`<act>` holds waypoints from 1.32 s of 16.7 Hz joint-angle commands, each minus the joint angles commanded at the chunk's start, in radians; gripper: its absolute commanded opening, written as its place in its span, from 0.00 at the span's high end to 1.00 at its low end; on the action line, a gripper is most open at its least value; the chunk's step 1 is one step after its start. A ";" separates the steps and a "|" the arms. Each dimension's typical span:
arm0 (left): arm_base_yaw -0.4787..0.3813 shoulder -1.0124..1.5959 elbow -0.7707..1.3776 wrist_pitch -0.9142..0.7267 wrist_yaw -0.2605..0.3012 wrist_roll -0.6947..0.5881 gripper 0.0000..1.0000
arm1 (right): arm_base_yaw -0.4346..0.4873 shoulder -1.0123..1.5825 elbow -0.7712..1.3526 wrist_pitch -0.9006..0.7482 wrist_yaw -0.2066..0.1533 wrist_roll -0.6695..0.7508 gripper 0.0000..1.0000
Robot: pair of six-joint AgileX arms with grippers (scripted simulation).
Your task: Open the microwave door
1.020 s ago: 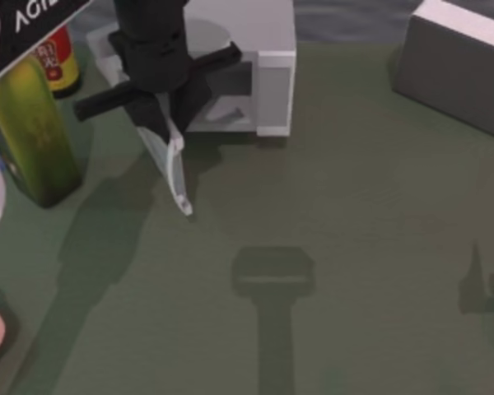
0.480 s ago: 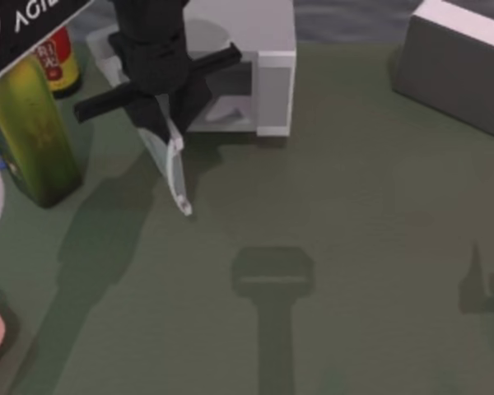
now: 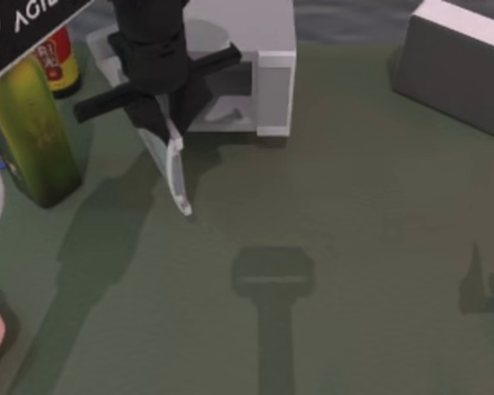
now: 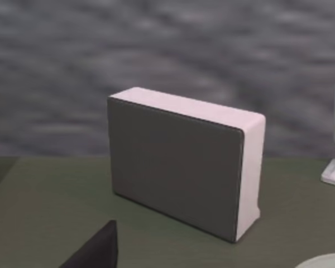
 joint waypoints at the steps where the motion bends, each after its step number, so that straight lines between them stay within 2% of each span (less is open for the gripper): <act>1: 0.000 0.000 0.000 0.000 0.000 0.000 1.00 | 0.000 0.000 0.000 0.000 0.000 0.000 0.00; 10: -0.002 -0.008 -0.004 0.003 0.001 0.001 1.00 | 0.000 0.000 0.000 0.000 0.000 0.000 0.00; 16: 0.038 -0.079 -0.127 0.049 -0.001 0.049 1.00 | 0.000 0.000 0.000 0.000 0.000 0.000 0.00; 22: 0.043 -0.087 -0.140 0.053 -0.001 0.054 1.00 | 0.000 0.000 0.000 0.000 0.000 0.000 0.00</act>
